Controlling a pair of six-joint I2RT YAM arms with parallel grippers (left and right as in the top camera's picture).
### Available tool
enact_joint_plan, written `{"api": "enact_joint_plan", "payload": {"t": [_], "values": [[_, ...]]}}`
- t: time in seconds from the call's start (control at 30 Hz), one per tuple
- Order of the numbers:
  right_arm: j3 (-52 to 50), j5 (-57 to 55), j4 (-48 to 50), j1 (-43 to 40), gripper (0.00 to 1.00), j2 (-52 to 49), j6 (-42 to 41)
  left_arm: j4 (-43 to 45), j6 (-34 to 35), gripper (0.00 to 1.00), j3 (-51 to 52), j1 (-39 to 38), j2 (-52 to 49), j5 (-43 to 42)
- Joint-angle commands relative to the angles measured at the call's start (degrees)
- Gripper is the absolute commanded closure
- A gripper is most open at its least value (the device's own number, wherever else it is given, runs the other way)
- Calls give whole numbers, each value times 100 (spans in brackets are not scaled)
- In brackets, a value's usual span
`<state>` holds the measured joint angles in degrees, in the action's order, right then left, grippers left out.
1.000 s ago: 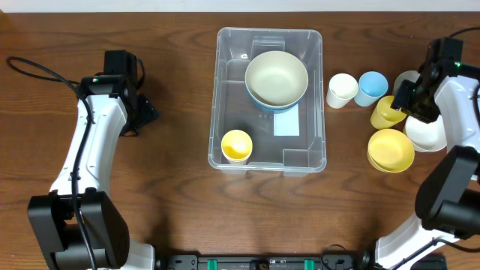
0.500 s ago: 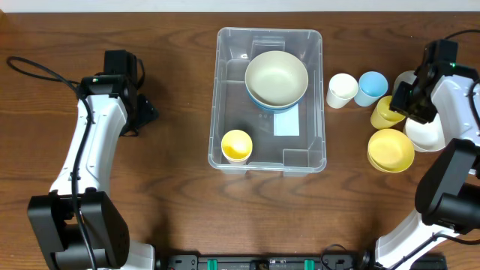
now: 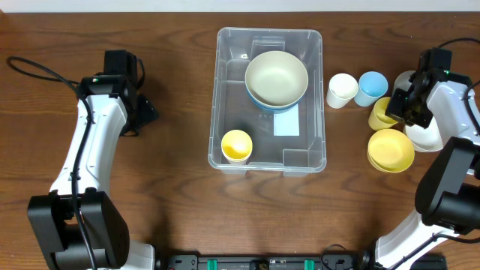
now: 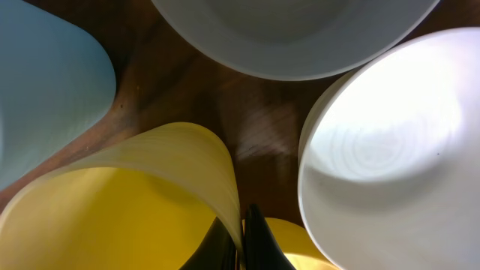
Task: Pack container
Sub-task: 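Grasp the second yellow cup's rim with the right gripper, then carry the yellow cup and lower it into the yellow cup in the bin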
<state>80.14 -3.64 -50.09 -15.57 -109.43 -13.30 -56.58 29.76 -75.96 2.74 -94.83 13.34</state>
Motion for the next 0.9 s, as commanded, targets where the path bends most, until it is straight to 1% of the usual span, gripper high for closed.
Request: {"api": "enact_joint_plan", "payload": {"t": [0.0,0.2,0.37,0.5,0.67,0.87], "values": [[-26,-57,-120,-22,99,179,11,-22,-15,2,9,9,22,87],[-26,-37,-317,-11,99,894,7,-20,-15,2,9,9,22,87],[-26,15,-439,24,99,1934,9,-20,-15,2,9,9,22,87],[-26,664,-461,291,99,2787,50,-20,-15,2,9,9,22,87],[-26,1145,-402,1172,99,3580,337,-20,-15,2,9,9,22,87],[-26,1158,-118,2778,99,3853,422,-20,-15,2,9,9,22,87]]}}
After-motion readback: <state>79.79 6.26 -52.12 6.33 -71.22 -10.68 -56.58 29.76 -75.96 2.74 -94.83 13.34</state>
